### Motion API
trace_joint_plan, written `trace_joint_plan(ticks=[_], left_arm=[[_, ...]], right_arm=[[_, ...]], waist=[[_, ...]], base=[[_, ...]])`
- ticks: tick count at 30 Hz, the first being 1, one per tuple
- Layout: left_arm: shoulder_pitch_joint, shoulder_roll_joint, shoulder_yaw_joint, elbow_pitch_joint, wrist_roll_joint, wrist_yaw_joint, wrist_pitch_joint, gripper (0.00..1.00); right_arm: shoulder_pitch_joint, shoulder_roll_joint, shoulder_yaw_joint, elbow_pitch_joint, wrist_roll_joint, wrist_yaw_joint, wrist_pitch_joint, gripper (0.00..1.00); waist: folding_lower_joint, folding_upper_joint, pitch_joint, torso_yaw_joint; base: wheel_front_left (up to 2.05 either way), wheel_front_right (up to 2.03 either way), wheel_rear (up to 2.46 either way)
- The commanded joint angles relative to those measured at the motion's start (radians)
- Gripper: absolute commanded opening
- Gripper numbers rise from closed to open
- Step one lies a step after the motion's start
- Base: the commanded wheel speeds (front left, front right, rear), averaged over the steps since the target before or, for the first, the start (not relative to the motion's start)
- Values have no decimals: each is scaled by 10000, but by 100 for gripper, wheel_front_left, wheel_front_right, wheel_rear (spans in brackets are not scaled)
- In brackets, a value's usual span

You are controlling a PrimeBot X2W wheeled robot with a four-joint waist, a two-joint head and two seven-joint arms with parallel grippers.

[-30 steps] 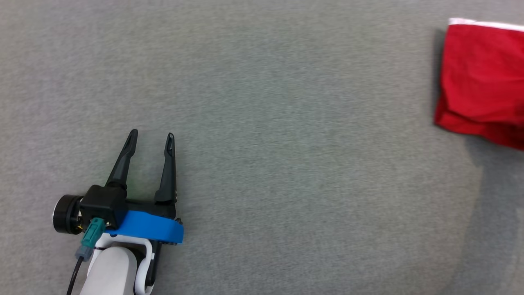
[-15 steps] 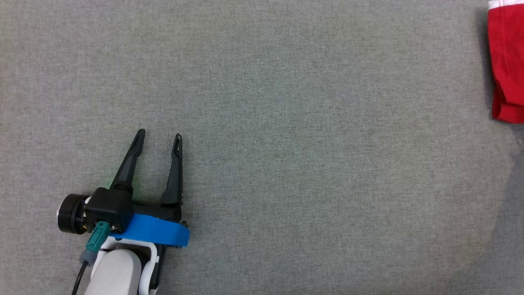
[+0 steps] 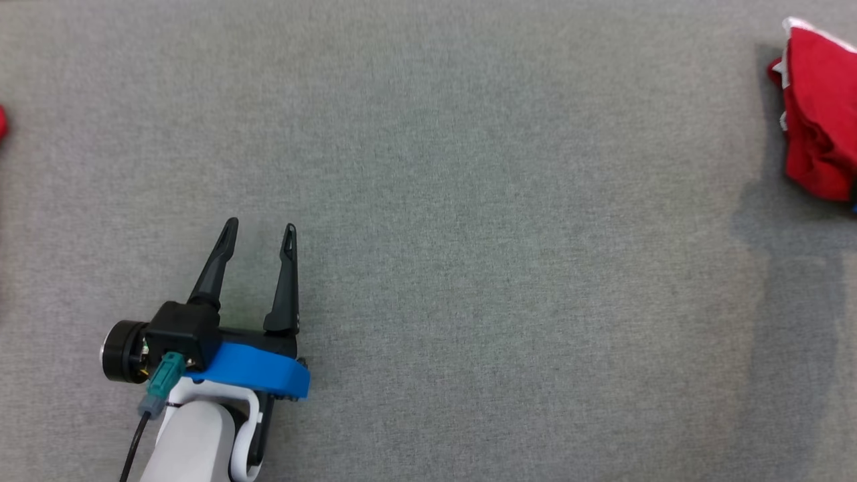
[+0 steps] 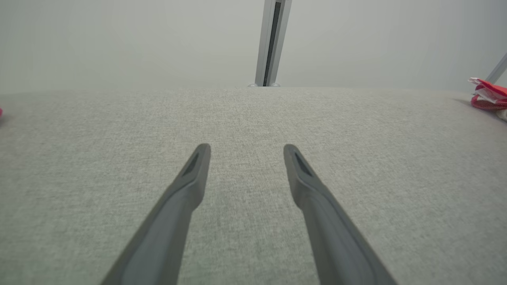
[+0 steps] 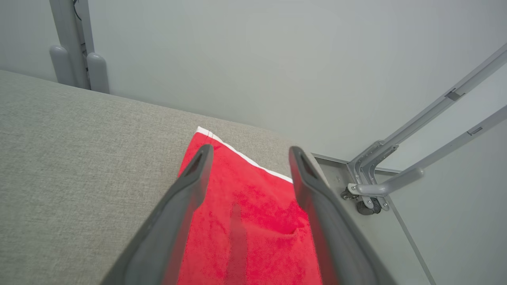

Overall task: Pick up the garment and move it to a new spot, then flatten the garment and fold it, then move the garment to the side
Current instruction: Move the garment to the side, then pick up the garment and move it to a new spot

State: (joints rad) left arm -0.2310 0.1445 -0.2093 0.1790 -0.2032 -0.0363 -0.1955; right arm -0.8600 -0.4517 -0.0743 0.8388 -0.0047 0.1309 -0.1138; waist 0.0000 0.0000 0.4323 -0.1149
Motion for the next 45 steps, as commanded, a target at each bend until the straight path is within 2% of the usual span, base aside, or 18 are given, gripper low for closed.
trace_joint_plan(ticks=[1,11,17,20,26,29,35,39,45], left_arm=[[-199,-9,33,136,-67,1,-70,100],[-274,-131,430,1719,-470,74,-550,100],[148,-279,581,2136,-622,99,-675,100],[459,-373,673,2168,-724,119,-700,100],[1111,-512,1046,1953,-830,162,-705,100],[1361,-581,1115,1869,-710,147,-707,100],[1658,-705,1146,1884,-632,75,-708,100],[1751,-755,1197,1861,-605,33,-709,100],[1842,-813,1168,1870,-570,-17,-710,100]], right_arm=[[167,123,81,-16,87,-2,-90,100],[957,1578,871,-355,595,-2,-885,100],[2164,2373,751,-1104,528,-2,-1225,100],[2998,3022,673,-1647,551,-1,-1335,100],[4658,3861,319,-2753,301,-2,-1455,100],[5437,3988,251,-3185,265,-2,-1484,100],[6507,3991,916,-3726,1613,-2,-1524,100],[6741,4003,1290,-4033,1799,-1,-1524,100],[6862,3999,1263,-4240,1630,-1,-1527,100]], waist=[[0,0,-219,-117],[0,0,-1634,-26],[0,0,-2346,248],[0,0,-2645,383],[0,0,-3012,571],[0,0,-3112,646],[0,0,-3231,747],[0,0,-3258,731],[0,0,-3334,760]], base=[[0,0,0],[0,0,0],[0,0,0],[0,0,0],[0,0,0],[0,0,0],[0,0,0],[0,0,0],[0,0,0]])
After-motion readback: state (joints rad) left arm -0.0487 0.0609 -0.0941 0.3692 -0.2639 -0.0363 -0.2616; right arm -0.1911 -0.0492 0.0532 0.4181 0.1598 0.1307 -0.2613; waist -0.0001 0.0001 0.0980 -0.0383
